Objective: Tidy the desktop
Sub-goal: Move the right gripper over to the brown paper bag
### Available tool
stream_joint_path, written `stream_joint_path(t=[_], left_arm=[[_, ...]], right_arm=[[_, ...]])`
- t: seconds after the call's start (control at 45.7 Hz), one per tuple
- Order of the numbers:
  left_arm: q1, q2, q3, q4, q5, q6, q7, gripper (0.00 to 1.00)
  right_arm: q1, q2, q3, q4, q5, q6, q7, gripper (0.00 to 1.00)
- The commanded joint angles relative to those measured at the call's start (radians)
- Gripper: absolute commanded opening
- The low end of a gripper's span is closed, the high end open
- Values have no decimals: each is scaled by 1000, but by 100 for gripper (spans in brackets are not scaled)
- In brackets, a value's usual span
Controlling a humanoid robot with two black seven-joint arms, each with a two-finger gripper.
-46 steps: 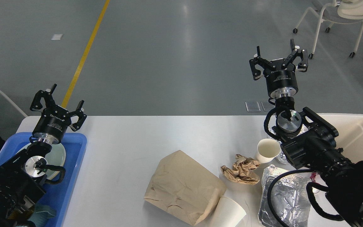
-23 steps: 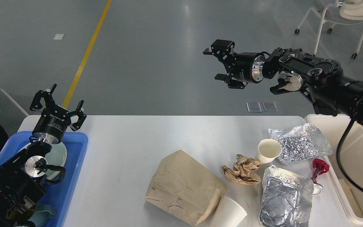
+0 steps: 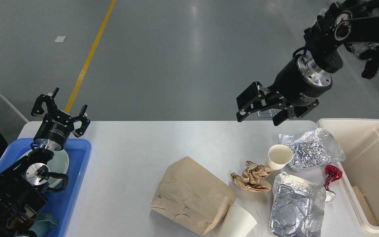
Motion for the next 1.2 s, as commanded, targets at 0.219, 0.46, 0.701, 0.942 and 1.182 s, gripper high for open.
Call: stream_joint_path(t=[0.219, 0.46, 0.701, 0.942, 1.182], left_arm=[[0, 0, -1, 0, 1, -1, 0, 100], [0, 0, -1, 0, 1, -1, 0, 100], [0, -1, -1, 0, 1, -1, 0, 100], [0, -1, -1, 0, 1, -1, 0, 100], [0, -3, -3, 0, 1, -1, 0, 100]], right_arm=[[74, 6, -69, 37, -7, -2, 12, 100], [-80, 110, -206, -15, 15, -137, 123, 100], [-217, 150, -209, -1, 5, -250, 123, 100], [-294, 184, 22, 39, 33, -355, 109, 100], [-504, 331, 61, -75, 59, -498, -31, 100]])
